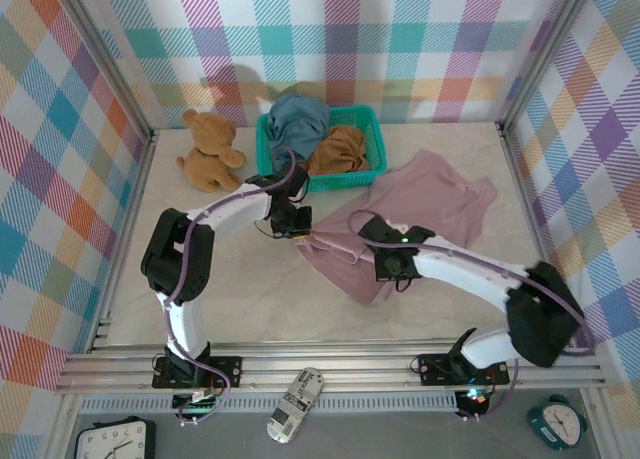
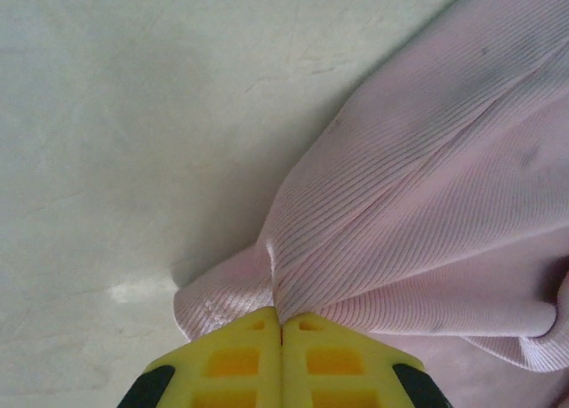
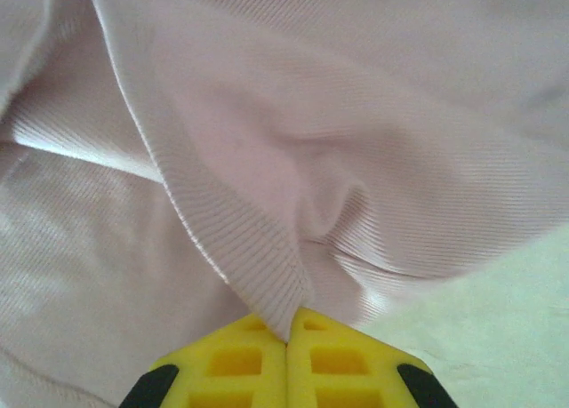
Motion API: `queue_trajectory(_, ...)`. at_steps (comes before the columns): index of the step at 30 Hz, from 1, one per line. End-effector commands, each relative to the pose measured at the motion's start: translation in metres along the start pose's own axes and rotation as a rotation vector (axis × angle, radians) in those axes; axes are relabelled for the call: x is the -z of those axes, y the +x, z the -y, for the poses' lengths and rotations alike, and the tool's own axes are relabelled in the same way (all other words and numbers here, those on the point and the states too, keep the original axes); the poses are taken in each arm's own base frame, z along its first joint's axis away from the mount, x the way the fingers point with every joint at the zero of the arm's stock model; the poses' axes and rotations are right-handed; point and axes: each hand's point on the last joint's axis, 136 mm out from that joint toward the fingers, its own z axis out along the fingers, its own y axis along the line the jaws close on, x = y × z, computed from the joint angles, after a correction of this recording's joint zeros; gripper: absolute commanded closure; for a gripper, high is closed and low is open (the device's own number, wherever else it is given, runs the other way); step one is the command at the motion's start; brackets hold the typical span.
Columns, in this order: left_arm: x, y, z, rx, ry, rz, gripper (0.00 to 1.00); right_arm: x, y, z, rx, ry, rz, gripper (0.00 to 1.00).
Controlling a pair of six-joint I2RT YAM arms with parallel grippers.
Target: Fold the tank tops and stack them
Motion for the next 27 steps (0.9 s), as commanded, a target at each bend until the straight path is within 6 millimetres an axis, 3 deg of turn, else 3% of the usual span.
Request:
queue_trajectory(1, 0.067, -0.02, 0.009, 0.004, 0.012, 0.115, 1.0, 0.053, -0.028, 0.037, 0.002, 0.062, 0.175, 1.0)
queue_trajectory(4, 0.118, -0.04, 0.013, 0.046, 0.043, 0.221, 1.0, 0.116, -0.067, 0.046, 0.061, -0.017, 0.419, 1.0)
queue_trajectory(6, 0.159, -0.057, 0.018, 0.053, 0.063, 0.306, 1.0, 0.174, -0.096, 0.046, 0.135, -0.095, 0.607, 1.0)
queue_trajectory(9, 0.218, -0.081, 0.025, 0.068, 0.111, 0.444, 1.0, 0.255, -0.124, 0.051, 0.242, -0.134, 0.818, 1.0)
queue_trajectory(12, 0.272, -0.099, 0.029, 0.084, 0.155, 0.569, 1.0, 0.331, -0.148, 0.069, 0.298, -0.092, 1.01, 1.0)
queue_trajectory(17, 0.356, -0.127, 0.044, 0.094, 0.268, 0.798, 1.0, 0.417, -0.183, 0.087, 0.409, 0.067, 1.233, 1.0)
queue_trajectory(19, 0.382, -0.139, 0.055, 0.088, 0.316, 0.869, 1.0, 0.446, -0.195, 0.095, 0.429, 0.152, 1.307, 1.0)
queue_trajectory(22, 0.39, -0.162, 0.075, 0.094, 0.387, 0.9, 1.0, 0.466, -0.213, 0.108, 0.455, 0.291, 1.341, 1.0)
queue_trajectory(25, 0.378, -0.187, 0.101, 0.078, 0.468, 0.895, 1.0, 0.454, -0.226, 0.12, 0.432, 0.314, 1.282, 1.0)
queue_trajectory(27, 0.366, -0.2, 0.126, 0.042, 0.532, 0.878, 1.0, 0.432, -0.235, 0.126, 0.43, 0.308, 1.211, 1.0)
